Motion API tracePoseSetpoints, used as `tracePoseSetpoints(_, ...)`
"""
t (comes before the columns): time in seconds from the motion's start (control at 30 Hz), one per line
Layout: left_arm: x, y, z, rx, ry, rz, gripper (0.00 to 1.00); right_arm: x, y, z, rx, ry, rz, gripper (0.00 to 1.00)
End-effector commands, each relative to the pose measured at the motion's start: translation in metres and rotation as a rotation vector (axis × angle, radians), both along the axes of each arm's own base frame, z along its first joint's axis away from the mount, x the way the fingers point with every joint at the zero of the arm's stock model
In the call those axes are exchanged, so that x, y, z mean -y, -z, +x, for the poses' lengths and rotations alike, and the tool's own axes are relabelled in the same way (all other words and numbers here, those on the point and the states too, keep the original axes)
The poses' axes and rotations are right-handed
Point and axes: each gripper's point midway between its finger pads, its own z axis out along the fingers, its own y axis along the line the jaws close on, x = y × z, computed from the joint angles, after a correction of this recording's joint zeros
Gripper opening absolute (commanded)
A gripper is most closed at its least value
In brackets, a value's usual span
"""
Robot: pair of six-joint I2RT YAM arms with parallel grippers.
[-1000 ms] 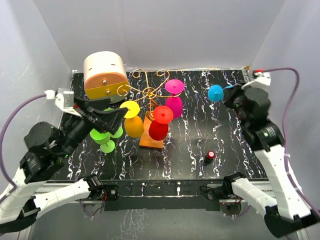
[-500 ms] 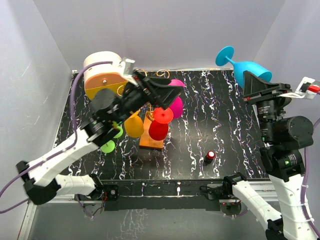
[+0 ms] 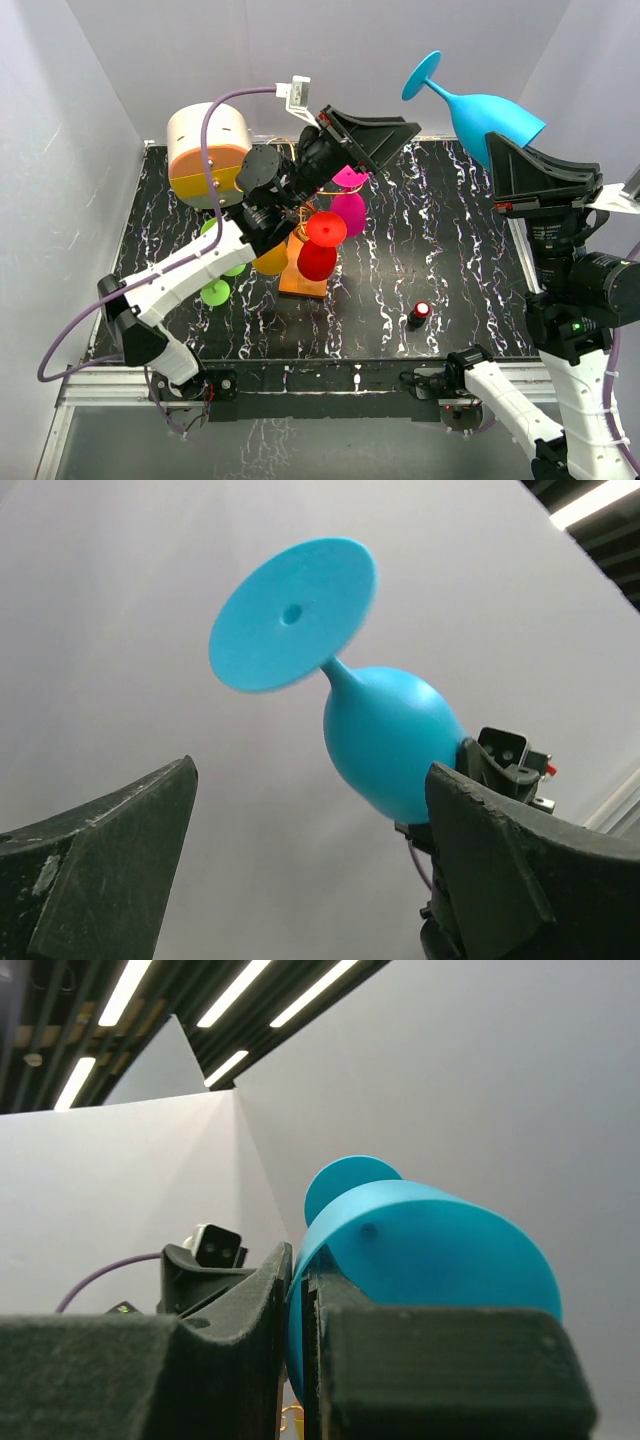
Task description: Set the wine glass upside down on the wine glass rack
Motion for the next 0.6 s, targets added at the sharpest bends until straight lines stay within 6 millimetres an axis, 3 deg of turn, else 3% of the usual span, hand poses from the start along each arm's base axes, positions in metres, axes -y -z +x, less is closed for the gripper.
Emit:
tracePoseSetpoints(0.0, -0.017, -0.061, -0.017, 0.089, 0.040, -0.203, 0.96, -0.010, -0.019, -0.019, 0.105, -0.098, 0.022, 0.00)
tracePoseSetpoints(0.57, -0.018, -0.093, -0.024, 0.133, 0.100, -0.470, 0.91, -0.036, -0.002, -0.007, 0.064, -0.244, -0.005, 0.00)
